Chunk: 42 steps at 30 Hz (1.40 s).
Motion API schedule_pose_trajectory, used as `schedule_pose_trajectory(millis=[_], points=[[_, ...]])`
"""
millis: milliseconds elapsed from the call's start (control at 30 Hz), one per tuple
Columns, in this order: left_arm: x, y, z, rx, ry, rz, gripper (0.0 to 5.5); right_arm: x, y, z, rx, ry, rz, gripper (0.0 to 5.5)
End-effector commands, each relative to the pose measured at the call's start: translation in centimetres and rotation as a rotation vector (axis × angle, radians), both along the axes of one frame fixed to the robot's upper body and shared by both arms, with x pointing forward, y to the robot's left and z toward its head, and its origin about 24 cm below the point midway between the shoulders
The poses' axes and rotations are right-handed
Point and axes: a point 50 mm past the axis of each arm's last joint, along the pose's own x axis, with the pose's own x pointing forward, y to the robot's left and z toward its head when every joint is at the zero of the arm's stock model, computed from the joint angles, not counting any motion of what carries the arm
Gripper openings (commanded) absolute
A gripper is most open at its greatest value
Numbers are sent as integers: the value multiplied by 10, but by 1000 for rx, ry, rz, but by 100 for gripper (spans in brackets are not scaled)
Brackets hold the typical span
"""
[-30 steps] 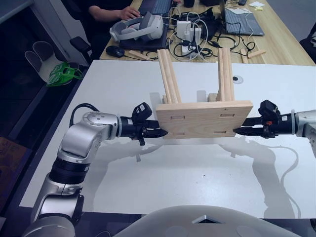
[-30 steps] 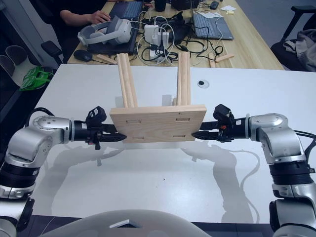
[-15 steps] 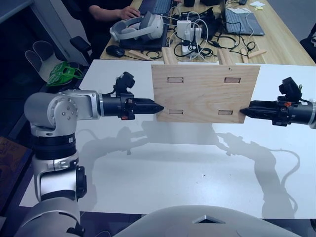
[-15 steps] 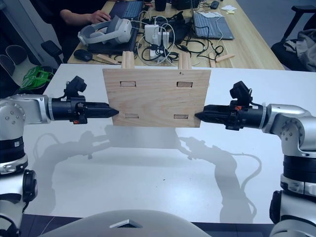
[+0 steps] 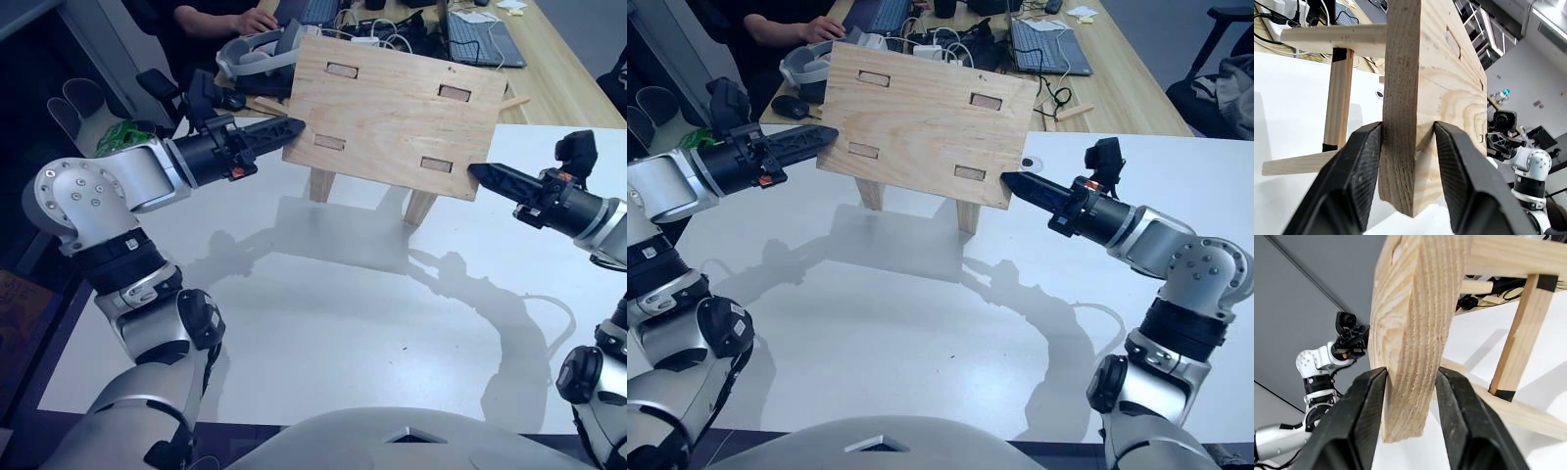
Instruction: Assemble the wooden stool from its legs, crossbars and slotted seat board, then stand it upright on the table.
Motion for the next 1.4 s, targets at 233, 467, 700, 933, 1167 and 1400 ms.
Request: schedule_pose_trajectory(millis=[233,467,700,933,1167,1400], points=[[11,-45,14,-146,8,6,164,5,47,34,247,-128,-15,155],[17,-52,7,-181,114,221,165,-2,64,30,384,-41,-164,155],[22,-61,4,-191,244,383,161,-5,76,14,442,112,-341,151],[19,-69,0,-168,284,422,112,-12,80,-12,497,247,-558,135],[22,-87,1,-241,301,442,11,-13,93,-8,507,274,-626,135],[31,-76,20,-326,185,522,0,-7,89,1,505,217,-612,135]])
